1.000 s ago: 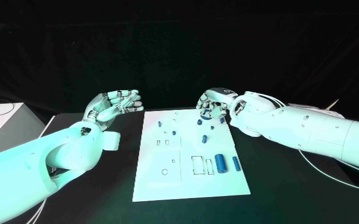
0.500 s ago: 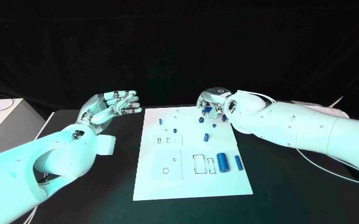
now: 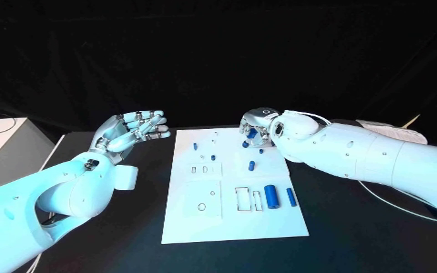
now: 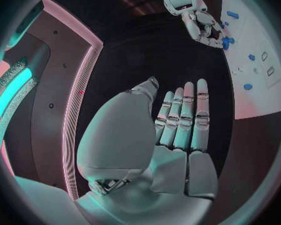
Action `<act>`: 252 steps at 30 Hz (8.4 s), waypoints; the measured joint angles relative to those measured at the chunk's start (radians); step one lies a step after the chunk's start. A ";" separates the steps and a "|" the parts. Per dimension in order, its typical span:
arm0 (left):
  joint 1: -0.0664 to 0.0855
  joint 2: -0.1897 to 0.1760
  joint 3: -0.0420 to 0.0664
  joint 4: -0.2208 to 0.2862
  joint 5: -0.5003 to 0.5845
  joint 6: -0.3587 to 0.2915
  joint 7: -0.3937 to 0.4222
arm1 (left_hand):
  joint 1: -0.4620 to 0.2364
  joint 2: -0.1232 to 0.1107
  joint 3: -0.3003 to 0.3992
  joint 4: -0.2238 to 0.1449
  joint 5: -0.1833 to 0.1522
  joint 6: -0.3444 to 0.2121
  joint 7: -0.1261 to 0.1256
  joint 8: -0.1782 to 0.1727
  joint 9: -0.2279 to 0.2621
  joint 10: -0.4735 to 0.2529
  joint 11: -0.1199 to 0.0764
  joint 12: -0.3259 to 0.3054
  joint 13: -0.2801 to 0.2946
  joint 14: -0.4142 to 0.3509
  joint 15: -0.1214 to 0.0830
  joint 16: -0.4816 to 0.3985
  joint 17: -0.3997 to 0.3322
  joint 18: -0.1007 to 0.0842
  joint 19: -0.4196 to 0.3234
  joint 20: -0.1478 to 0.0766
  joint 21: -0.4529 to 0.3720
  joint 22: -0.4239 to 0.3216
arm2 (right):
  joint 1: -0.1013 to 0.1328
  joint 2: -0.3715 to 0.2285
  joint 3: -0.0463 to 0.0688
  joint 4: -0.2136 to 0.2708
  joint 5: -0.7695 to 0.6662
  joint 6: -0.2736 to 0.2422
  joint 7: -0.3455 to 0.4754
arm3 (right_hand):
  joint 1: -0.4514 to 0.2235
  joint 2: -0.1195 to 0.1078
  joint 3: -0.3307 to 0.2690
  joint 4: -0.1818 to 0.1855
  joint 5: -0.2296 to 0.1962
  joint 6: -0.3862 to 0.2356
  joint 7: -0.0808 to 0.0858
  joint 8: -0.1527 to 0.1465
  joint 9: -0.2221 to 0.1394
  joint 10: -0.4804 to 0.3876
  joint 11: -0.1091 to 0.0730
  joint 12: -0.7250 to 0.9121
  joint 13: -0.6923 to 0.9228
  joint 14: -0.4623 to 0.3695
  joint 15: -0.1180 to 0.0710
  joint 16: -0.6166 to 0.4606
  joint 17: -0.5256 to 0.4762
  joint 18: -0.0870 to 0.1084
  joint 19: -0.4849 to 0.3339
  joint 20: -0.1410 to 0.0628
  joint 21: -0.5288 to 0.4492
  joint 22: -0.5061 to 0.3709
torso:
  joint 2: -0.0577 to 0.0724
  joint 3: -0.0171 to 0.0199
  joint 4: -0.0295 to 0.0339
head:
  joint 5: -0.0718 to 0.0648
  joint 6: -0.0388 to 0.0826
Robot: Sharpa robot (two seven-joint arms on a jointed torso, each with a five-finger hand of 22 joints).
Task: Assemble the parts on the task board
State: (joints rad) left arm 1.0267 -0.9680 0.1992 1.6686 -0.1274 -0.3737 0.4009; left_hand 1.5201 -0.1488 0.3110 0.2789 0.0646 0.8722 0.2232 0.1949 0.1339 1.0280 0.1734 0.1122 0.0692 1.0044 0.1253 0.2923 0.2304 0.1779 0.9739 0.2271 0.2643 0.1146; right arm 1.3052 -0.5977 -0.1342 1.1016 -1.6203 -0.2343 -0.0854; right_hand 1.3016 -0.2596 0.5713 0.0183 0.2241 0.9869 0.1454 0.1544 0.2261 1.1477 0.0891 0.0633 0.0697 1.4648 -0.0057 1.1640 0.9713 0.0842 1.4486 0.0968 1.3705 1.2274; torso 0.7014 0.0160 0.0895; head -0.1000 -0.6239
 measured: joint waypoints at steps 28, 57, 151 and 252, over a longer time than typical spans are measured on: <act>0.000 -0.007 0.001 -0.003 -0.003 0.000 -0.003 | -0.004 -0.004 0.001 0.001 0.000 0.000 0.000 0.000 0.000 0.000 0.000 -0.005 0.000 0.000 0.000 0.000 0.003 0.000 0.000 0.000 0.000 0.000 | -0.010 0.015 0.000 -0.015 -0.007 0.052 -0.029 | 0.007 0.007 0.000 0.011 -0.004 0.003 0.002 0.007 0.014 -0.002 -0.003 0.000 0.003 0.000 0.000 0.027 0.021 0.000 0.000 0.000 0.000 0.000 | 0.020 -0.0014 0.0201 | -0.014 0.002; 0.000 -0.012 0.001 -0.005 -0.003 0.002 -0.012 | -0.004 -0.004 0.001 0.001 0.000 0.000 0.000 0.000 -0.002 0.000 0.000 -0.009 -0.001 -0.004 0.004 0.000 0.007 0.000 0.000 0.000 0.000 0.000 | -0.011 -0.006 0.000 0.013 -0.048 0.011 -0.058 | -0.003 -0.003 -0.024 0.018 0.000 -0.003 -0.004 0.008 0.023 -0.037 0.002 0.000 0.001 0.000 0.000 0.039 0.017 0.000 -0.004 0.004 0.000 -0.011 | 0.031 -0.0033 0.0287 | -0.023 0.009; -0.001 -0.012 0.001 -0.018 -0.004 0.006 -0.019 | -0.004 -0.004 0.007 0.001 0.000 0.000 0.000 -0.004 -0.003 -0.004 0.004 -0.017 -0.001 -0.011 0.011 0.000 0.014 0.000 0.000 0.000 0.000 -0.003 | -0.012 0.085 0.021 0.012 -0.064 -0.164 -0.082 | 0.052 0.052 0.070 -0.027 -0.065 0.098 -0.019 0.085 0.110 0.089 0.009 0.023 0.027 0.002 -0.016 0.069 0.034 0.000 0.002 -0.016 0.021 0.038 | 0.040 -0.0108 0.0450 | -0.042 0.009; 0.000 -0.021 0.008 0.005 -0.011 0.007 -0.025 | -0.004 -0.004 0.009 -0.002 0.000 0.000 0.000 -0.004 -0.003 0.000 0.007 -0.025 -0.001 -0.018 0.011 0.000 0.021 0.000 0.000 0.000 0.000 -0.005 | -0.017 0.207 0.022 -0.167 -0.109 -0.208 -0.133 | 0.051 0.051 0.076 -0.037 -0.066 0.088 -0.016 0.085 0.117 0.088 0.009 0.001 0.027 0.002 -0.016 0.073 0.029 0.000 0.002 -0.016 0.021 0.042 | 0.062 -0.0175 0.0641 | -0.048 0.013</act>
State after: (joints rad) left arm 1.0268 -0.9885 0.2073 1.6731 -0.1387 -0.3669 0.3756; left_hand 1.5157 -0.1531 0.3203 0.2772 0.0646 0.8721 0.2232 0.1912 0.1304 1.0277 0.1806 0.0871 0.0684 0.9860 0.1362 0.2922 0.2514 0.1778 0.9737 0.2272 0.2642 0.1095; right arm 1.2883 -0.3911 -0.1118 0.9344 -1.7294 -0.4420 -0.2188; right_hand 1.3530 -0.2084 0.6470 -0.0191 0.1582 1.0745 0.1293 0.2394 0.3431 1.2361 0.0980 0.0638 0.0970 1.4665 -0.0216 1.2373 1.0000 0.0846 1.4501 0.0807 1.3917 1.2689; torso 0.7633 -0.0015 0.1536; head -0.1481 -0.6107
